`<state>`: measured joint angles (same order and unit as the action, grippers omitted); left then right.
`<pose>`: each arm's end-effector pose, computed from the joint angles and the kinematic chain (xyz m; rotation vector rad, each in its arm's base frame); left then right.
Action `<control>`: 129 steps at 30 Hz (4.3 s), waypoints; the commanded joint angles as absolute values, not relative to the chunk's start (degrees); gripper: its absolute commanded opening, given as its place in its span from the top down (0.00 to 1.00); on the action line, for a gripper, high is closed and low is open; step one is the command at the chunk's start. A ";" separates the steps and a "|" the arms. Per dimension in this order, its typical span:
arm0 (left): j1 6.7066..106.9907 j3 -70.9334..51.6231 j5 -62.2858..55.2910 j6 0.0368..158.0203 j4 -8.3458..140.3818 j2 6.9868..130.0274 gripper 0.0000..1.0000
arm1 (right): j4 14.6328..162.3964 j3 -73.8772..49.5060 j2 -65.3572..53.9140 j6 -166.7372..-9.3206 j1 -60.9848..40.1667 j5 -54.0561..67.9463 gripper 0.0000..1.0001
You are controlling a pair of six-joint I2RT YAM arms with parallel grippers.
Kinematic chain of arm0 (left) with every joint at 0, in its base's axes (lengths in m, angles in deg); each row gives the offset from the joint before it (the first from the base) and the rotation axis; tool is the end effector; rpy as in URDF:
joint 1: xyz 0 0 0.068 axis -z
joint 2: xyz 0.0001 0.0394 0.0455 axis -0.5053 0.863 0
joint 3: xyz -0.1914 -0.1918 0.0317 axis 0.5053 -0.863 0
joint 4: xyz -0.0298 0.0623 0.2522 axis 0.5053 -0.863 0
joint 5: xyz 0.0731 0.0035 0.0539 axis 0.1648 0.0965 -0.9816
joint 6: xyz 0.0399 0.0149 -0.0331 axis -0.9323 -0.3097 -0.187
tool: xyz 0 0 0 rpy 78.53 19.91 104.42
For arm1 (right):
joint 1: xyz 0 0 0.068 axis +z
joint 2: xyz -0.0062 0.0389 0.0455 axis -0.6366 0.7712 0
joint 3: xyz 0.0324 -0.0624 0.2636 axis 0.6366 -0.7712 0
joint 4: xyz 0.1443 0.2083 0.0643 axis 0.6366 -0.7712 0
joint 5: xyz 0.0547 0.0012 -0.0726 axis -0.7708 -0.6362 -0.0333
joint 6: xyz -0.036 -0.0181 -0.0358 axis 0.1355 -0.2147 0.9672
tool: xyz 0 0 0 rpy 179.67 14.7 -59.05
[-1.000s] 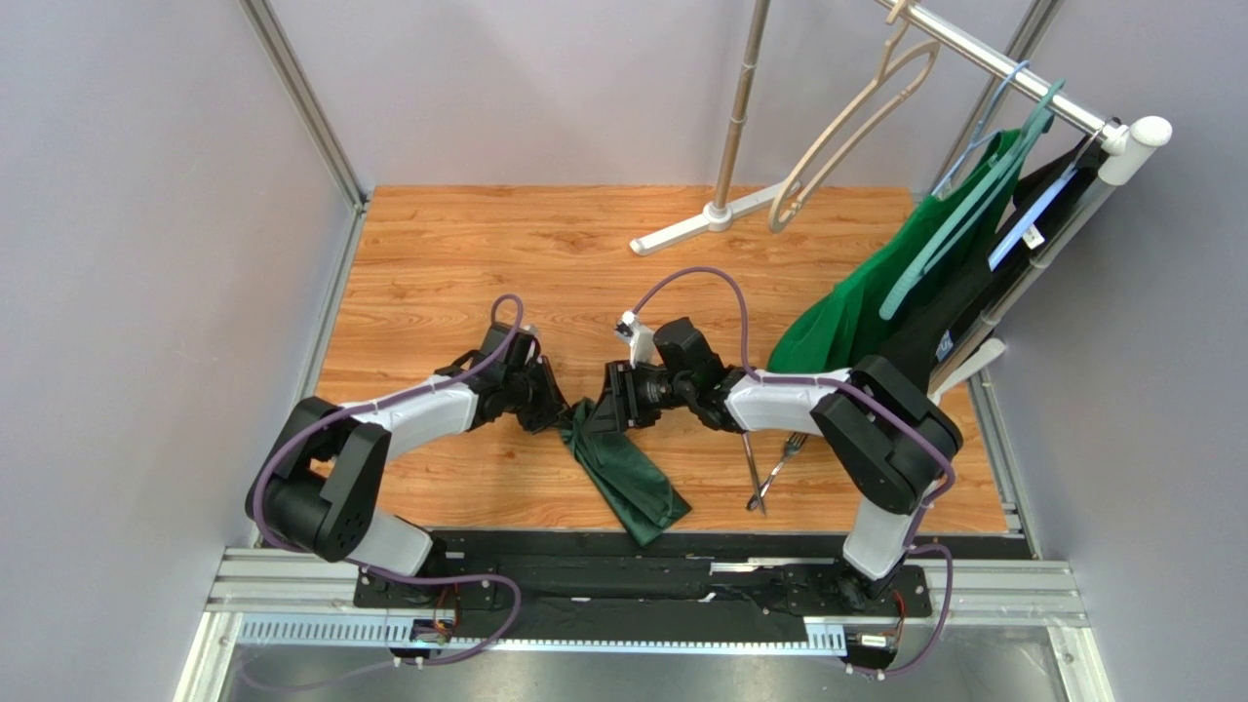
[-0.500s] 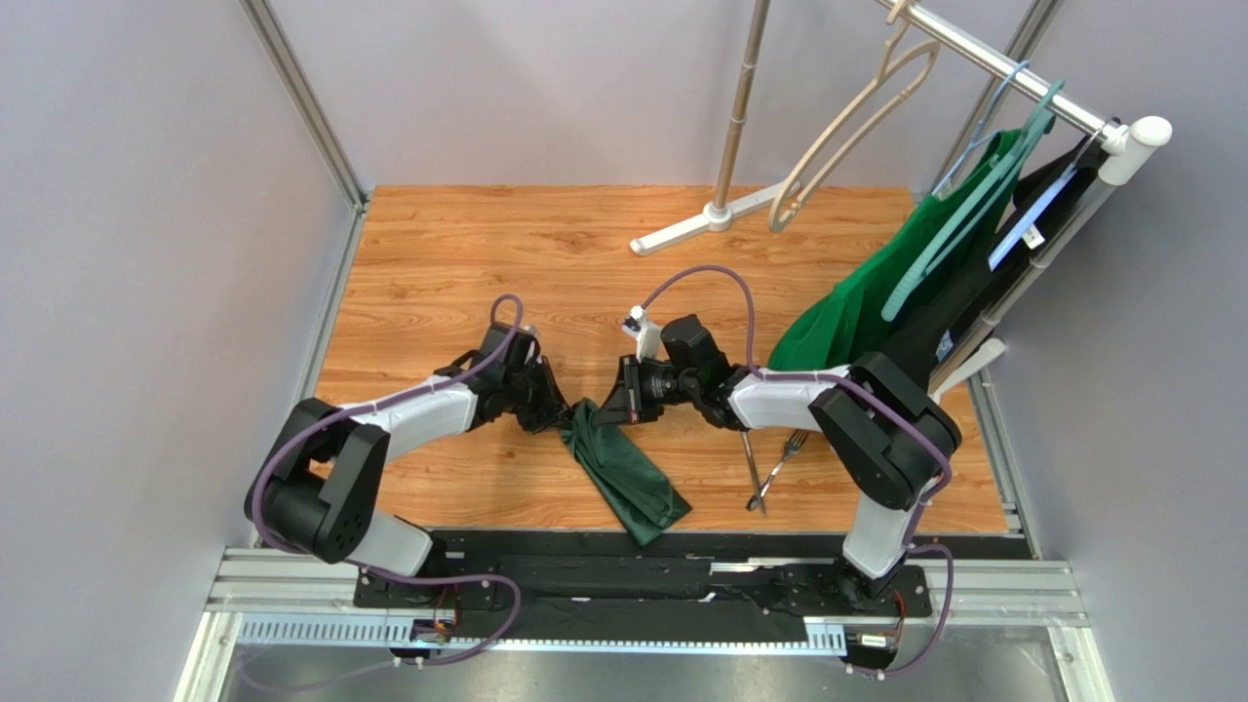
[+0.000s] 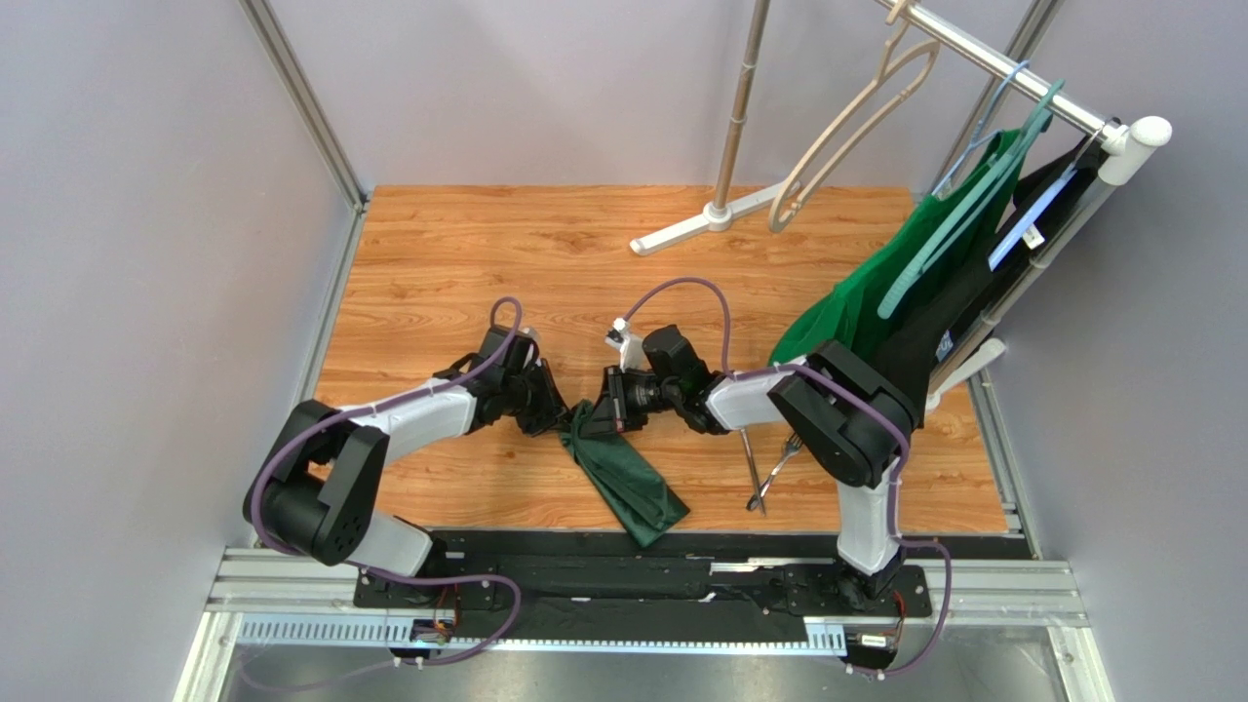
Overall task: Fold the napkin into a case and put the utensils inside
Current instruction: Grasp the top corner of the smaller rectangle folded napkin from the folded napkin.
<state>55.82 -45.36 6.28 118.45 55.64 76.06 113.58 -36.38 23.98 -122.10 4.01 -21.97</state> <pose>0.2318 -0.1226 0.1511 -0.4667 2.6791 -0.8725 0.2567 0.2734 0.1215 -0.4761 2.4236 1.4490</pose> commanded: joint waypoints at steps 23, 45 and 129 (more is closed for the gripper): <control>56.10 -42.54 16.19 118.34 50.72 75.80 1.00 | 132.44 -32.80 33.08 -129.55 2.30 -26.10 1.00; 55.57 -46.84 -2.17 118.51 62.51 67.63 1.00 | 115.22 -24.54 37.91 -126.75 2.65 -26.01 1.00; 55.57 -39.46 -15.89 110.60 45.90 71.41 0.60 | 118.20 -18.04 38.35 -134.21 1.60 -28.92 1.00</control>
<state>55.43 -40.42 -15.22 111.44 46.48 72.34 114.78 -19.20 39.08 -132.85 1.61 -28.22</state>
